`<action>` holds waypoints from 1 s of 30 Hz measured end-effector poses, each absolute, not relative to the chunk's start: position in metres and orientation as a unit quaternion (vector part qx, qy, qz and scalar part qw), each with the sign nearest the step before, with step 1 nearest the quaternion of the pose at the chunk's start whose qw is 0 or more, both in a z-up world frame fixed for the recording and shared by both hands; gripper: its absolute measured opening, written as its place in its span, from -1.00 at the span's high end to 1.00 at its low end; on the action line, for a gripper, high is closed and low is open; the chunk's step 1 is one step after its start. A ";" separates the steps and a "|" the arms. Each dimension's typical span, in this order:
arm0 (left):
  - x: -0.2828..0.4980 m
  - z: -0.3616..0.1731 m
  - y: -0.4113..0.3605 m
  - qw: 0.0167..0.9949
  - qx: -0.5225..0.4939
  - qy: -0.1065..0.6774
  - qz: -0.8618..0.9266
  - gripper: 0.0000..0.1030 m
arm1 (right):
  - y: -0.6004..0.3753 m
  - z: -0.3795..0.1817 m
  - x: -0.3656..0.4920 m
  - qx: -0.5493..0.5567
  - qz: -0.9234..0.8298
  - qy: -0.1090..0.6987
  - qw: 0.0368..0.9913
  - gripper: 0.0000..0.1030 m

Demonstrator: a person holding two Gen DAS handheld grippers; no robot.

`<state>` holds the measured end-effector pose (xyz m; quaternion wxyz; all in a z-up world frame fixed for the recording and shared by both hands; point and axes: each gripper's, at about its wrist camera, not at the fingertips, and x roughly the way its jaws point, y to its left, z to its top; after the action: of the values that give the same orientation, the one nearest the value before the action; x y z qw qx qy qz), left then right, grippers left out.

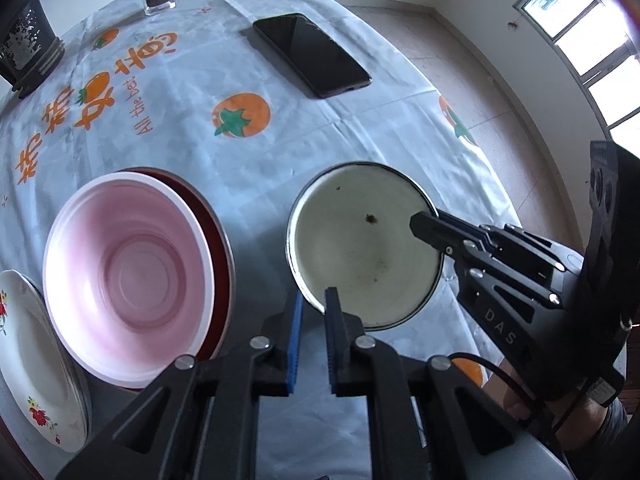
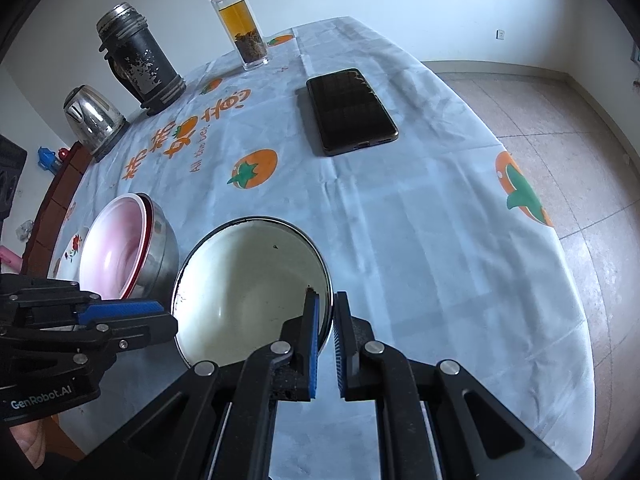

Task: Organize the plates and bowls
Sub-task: 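Lift the enamel bowl with the right gripper and carry it over the pink bowl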

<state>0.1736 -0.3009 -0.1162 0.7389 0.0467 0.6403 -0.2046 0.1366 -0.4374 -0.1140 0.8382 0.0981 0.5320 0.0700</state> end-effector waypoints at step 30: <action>0.171 -0.124 -0.291 0.737 0.029 0.648 -0.189 0.69 | -0.432 -0.111 0.134 0.092 0.087 0.534 0.836 0.85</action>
<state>0.1714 -0.2911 -0.1243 0.7370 0.0285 0.6482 -0.1894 0.1335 -0.4315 -0.1115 0.8358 0.0919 0.5342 0.0873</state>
